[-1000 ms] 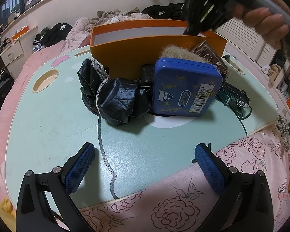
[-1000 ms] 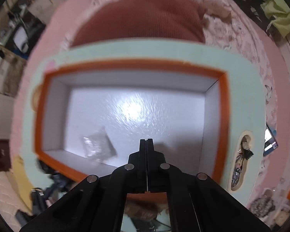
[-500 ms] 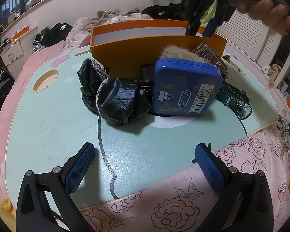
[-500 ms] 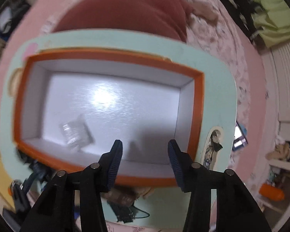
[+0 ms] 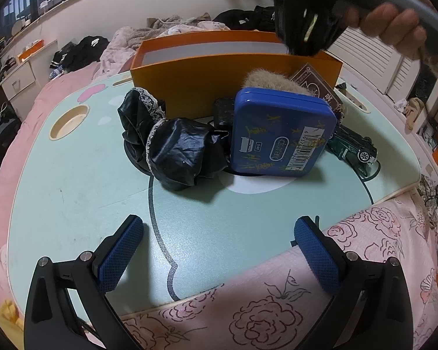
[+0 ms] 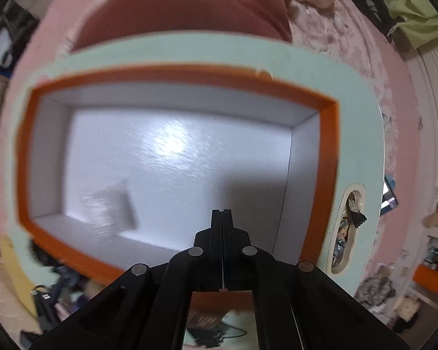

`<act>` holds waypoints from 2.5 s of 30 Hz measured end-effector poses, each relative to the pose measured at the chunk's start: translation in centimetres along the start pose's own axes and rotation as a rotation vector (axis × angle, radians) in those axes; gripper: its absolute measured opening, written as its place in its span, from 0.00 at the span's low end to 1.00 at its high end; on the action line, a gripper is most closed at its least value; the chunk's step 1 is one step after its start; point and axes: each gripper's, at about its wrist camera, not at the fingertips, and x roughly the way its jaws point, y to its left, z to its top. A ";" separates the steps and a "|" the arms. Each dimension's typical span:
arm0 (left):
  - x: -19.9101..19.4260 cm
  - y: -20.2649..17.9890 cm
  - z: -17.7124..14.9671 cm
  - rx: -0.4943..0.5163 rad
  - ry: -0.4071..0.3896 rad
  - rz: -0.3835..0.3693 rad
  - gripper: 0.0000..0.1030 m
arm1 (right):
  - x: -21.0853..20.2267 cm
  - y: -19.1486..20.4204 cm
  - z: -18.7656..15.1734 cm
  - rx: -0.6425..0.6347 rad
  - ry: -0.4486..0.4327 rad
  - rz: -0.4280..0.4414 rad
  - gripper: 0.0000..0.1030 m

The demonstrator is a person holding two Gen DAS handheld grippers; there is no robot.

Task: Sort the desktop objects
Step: 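Reach the right gripper into the box toward the clear plastic bag, then close the right gripper on the clear plastic bag and lift it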

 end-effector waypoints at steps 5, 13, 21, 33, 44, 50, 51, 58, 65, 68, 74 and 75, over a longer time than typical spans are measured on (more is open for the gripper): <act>0.0 0.1 -0.1 0.002 0.000 -0.001 1.00 | -4.0 1.2 -1.0 -0.028 -0.078 0.038 0.02; 0.0 0.1 -0.1 0.007 -0.001 -0.004 1.00 | -1.9 5.8 -0.7 -0.092 0.031 0.269 0.58; 0.1 0.1 0.0 0.009 -0.001 -0.008 1.00 | 2.0 9.4 -0.2 -0.086 0.039 0.155 0.50; 0.0 0.0 0.3 0.014 -0.002 -0.011 1.00 | -0.1 11.3 -2.7 -0.139 -0.112 -0.018 0.08; 0.0 0.0 0.2 0.019 -0.003 -0.015 1.00 | -1.1 8.2 -5.0 -0.182 -0.199 -0.056 0.01; 0.0 0.0 0.2 0.022 -0.004 -0.017 1.00 | -1.9 7.8 -5.3 -0.253 -0.282 -0.161 0.66; 0.0 0.1 0.1 0.023 -0.004 -0.018 1.00 | -2.6 7.9 -5.6 -0.272 -0.319 -0.182 0.69; 0.0 0.1 0.1 0.027 -0.004 -0.021 1.00 | -1.4 9.4 -3.1 -0.286 -0.307 -0.227 0.61; 0.0 0.0 0.2 0.030 -0.003 -0.023 1.00 | 0.9 10.5 -0.7 -0.275 -0.287 -0.149 0.29; 0.0 0.1 0.1 0.032 -0.004 -0.025 1.00 | 0.7 10.2 -0.9 -0.260 -0.299 -0.129 0.29; 0.0 0.1 0.1 0.034 -0.005 -0.026 1.00 | -4.9 7.7 -3.5 -0.190 -0.462 0.041 0.29; 0.0 0.0 0.2 0.034 -0.005 -0.026 1.00 | -6.1 6.9 -4.5 -0.178 -0.494 0.076 0.29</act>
